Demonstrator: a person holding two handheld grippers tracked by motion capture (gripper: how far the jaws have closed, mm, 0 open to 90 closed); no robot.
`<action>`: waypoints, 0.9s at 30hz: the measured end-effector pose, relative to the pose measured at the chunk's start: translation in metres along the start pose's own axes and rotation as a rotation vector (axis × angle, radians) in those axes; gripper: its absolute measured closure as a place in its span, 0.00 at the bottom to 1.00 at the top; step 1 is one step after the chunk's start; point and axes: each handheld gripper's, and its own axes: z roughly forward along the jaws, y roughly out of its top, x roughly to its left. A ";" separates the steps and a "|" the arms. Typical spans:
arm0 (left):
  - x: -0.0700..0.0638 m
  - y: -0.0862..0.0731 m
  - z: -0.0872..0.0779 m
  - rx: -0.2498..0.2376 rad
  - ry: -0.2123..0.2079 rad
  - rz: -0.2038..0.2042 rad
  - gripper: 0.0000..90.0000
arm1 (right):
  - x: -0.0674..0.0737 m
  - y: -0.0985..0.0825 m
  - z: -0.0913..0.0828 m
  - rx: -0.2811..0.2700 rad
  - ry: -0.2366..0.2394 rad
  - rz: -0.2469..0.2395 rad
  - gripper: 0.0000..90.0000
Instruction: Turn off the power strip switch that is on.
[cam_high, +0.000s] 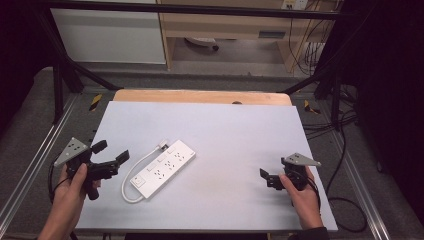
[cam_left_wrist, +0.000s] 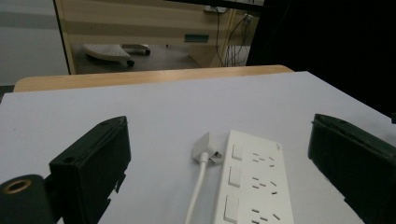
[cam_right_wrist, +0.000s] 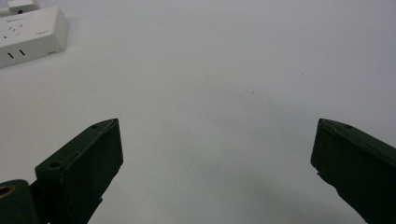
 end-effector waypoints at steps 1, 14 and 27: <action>0.001 -0.001 -0.001 0.000 0.003 -0.003 0.06 | 0.000 0.000 0.000 0.000 -0.001 0.000 0.03; 0.011 -0.017 -0.010 0.001 0.017 -0.015 0.06 | 0.000 0.000 0.000 -0.002 -0.001 0.000 0.03; 0.016 -0.034 -0.011 0.024 0.025 -0.024 0.06 | -0.001 0.000 0.000 -0.002 -0.004 -0.001 0.03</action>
